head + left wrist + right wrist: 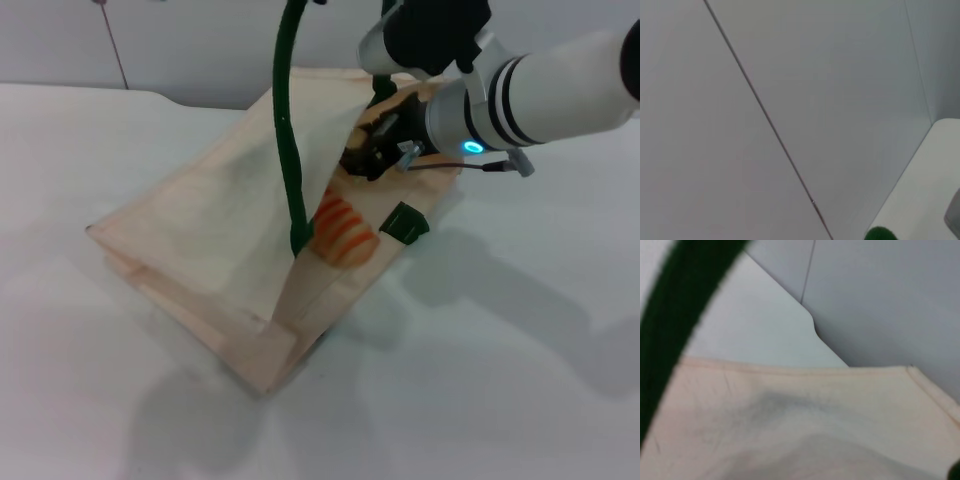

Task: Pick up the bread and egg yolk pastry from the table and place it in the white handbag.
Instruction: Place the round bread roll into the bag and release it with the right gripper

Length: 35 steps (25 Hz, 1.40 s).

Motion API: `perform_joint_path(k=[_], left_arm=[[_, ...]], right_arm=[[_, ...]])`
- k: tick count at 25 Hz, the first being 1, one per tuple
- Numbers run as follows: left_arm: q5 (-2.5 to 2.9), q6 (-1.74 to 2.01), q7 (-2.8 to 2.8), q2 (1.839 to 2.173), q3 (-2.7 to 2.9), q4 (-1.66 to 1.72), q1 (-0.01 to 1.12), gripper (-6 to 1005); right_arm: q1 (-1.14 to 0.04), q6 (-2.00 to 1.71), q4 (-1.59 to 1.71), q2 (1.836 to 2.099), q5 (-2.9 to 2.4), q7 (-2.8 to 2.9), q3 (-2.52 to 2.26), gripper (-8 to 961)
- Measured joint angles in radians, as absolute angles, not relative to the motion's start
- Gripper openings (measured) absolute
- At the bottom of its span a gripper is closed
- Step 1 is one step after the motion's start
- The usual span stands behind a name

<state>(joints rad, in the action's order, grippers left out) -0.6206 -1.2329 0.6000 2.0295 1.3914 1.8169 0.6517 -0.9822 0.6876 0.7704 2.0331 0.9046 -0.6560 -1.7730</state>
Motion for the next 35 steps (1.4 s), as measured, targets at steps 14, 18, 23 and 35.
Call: perform_joint_path(k=[14, 18, 23, 35], left_arm=[[-0.606, -1.218, 0.601, 2.029, 1.384, 1.811, 0.636, 162], [-0.605, -1.208, 0.6, 2.029, 1.381, 1.809, 0.627, 163], [-0.586, -1.197, 0.592, 2.029, 1.361, 1.807, 0.607, 164], [-0.58, -1.136, 0.631, 2.028, 1.342, 1.772, 0.548, 166]], right_arm=[[-0.984, 0.674, 0.742, 2.03, 0.904, -0.65, -1.765, 541], [-0.989, 0.678, 0.73, 2.029, 0.903, -0.646, -1.764, 620], [-0.991, 0.693, 0.709, 2.027, 0.894, -0.64, -1.764, 708], [-0.933, 0.831, 0.717, 2.022, 0.561, -0.538, -1.537, 706]])
